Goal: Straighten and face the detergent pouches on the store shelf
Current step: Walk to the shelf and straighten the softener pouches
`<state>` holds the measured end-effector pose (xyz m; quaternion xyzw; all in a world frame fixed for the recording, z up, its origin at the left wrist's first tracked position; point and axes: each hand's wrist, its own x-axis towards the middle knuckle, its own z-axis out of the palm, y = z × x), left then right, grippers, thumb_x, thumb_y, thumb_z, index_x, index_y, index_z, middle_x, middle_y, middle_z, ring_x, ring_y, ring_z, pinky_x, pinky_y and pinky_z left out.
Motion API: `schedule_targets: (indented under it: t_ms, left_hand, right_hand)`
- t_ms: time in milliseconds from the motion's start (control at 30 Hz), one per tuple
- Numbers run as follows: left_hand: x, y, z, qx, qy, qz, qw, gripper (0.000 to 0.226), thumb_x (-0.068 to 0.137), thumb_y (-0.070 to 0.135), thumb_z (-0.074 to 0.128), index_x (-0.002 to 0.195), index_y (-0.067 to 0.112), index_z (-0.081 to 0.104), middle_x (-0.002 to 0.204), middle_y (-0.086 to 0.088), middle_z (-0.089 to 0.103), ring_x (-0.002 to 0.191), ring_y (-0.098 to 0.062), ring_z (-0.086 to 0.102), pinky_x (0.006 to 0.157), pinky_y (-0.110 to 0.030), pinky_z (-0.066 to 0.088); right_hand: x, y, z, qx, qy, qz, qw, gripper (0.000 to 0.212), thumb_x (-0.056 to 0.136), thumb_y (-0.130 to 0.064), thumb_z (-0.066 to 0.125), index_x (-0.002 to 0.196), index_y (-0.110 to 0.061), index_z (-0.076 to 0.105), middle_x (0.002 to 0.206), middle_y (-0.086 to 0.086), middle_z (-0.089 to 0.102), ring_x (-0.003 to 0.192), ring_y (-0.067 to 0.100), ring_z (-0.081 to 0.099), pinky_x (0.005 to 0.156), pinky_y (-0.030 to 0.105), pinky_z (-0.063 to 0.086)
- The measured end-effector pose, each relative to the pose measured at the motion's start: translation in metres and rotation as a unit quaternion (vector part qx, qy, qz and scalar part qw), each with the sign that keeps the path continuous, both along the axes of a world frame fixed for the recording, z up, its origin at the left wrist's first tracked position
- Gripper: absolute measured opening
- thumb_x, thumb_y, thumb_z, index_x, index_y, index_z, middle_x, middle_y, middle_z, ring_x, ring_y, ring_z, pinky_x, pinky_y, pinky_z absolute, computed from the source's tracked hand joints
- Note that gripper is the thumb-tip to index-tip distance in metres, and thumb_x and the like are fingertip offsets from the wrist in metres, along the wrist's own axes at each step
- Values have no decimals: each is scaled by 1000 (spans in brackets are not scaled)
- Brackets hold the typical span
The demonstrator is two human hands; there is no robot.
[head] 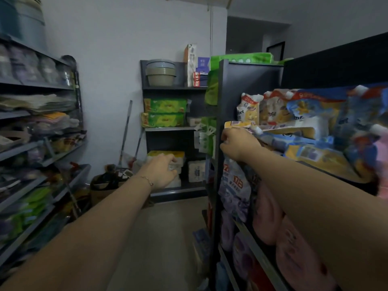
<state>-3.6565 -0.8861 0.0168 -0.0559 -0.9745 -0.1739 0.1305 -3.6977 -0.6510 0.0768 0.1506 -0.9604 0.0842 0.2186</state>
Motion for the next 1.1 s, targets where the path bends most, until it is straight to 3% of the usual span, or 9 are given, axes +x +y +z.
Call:
schedule_targets:
  t_ms: [167, 533, 667, 867, 967, 1100]
  left_hand:
    - [-78, -9, -3, -21, 2, -33, 999, 43, 96, 34, 51, 136, 21, 45, 140, -6, 42, 127, -26, 43, 103, -36, 39]
    - [-244, -47, 12, -30, 19, -133, 991, 38, 96, 31, 52, 132, 22, 48, 129, -3, 47, 113, -23, 50, 95, -37, 45]
    - [-293, -52, 15, -18, 26, -165, 986, 38, 96, 33, 52, 133, 23, 48, 127, -3, 47, 109, -21, 51, 90, -34, 46]
    - [-345, -7, 21, 14, 31, -265, 964, 44, 95, 32, 51, 138, 23, 44, 142, -4, 42, 124, -21, 45, 99, -33, 42]
    - [-362, 25, 27, 18, 48, -298, 953, 43, 95, 32, 52, 137, 22, 46, 141, -4, 44, 124, -21, 46, 101, -38, 43]
    - [-381, 63, 38, 20, 62, -314, 947, 42, 96, 31, 52, 136, 20, 45, 135, -6, 46, 120, -24, 49, 98, -38, 44]
  right_hand:
    - [-55, -18, -3, 20, 17, -18, 999, 25, 91, -27, 50, 111, -13, 56, 116, 11, 58, 102, 32, 55, 70, 32, 38]
    - [-170, -47, 6, 8, 10, -123, 992, 30, 93, -30, 50, 117, -12, 54, 122, 12, 52, 108, 33, 53, 80, 37, 45]
    - [-196, -50, 8, 0, 12, -156, 988, 29, 93, -30, 50, 117, -14, 55, 121, 10, 53, 107, 31, 52, 75, 34, 40]
    - [-218, -37, 14, 32, 16, -201, 979, 26, 92, -29, 48, 114, -16, 54, 120, 7, 54, 99, 29, 54, 70, 35, 40]
    - [-226, -26, 25, 35, 36, -216, 975, 23, 91, -27, 48, 110, -16, 57, 114, 5, 56, 91, 26, 54, 71, 36, 45]
    - [-236, -10, 49, 59, 48, -230, 970, 24, 92, -26, 49, 113, -18, 57, 114, 4, 58, 96, 26, 57, 74, 35, 45]
